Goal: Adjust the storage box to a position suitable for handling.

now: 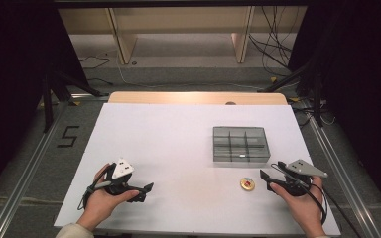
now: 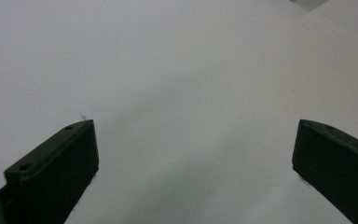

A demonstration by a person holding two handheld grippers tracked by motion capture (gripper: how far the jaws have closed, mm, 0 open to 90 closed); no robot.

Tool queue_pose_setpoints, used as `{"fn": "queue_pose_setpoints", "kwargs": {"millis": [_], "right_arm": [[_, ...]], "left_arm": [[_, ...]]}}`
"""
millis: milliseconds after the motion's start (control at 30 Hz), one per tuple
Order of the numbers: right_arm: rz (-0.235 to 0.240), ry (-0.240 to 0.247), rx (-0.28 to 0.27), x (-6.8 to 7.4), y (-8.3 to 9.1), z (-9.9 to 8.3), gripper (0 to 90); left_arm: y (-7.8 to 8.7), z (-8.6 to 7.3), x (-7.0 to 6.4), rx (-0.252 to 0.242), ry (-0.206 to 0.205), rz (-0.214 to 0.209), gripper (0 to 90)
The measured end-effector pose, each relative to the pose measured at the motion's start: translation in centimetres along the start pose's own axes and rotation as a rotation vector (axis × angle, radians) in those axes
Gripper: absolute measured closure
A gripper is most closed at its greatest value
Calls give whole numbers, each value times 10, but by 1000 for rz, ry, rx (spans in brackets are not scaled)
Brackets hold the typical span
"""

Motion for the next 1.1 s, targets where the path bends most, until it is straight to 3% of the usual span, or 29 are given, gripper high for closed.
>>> {"fn": "queue_pose_setpoints", "kwargs": {"millis": [467, 767, 933, 1100], "right_arm": [[-26, 7, -11, -9, -4, 8, 454], [-75, 23, 20, -19, -12, 18, 900], [-101, 21, 53, -33, -26, 27, 900], [-131, -15, 73, -49, -44, 37, 900]], "left_arm": [[-2, -4, 0, 14, 7, 2, 19], [-2, -5, 3, 7, 24, 7, 39], [-3, -5, 2, 9, 16, 11, 56], [-5, -5, 2, 13, 16, 9, 69]]}}
Point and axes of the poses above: each handheld gripper's, and its own axes: y roughly backward along the jaws, z roughly out of its top, x roughly to its left, the point moved 3 cm from there along -y, roughly forward along the jaws, and after that the axes turned 5 degrees about -z, right-handed, at the moved point
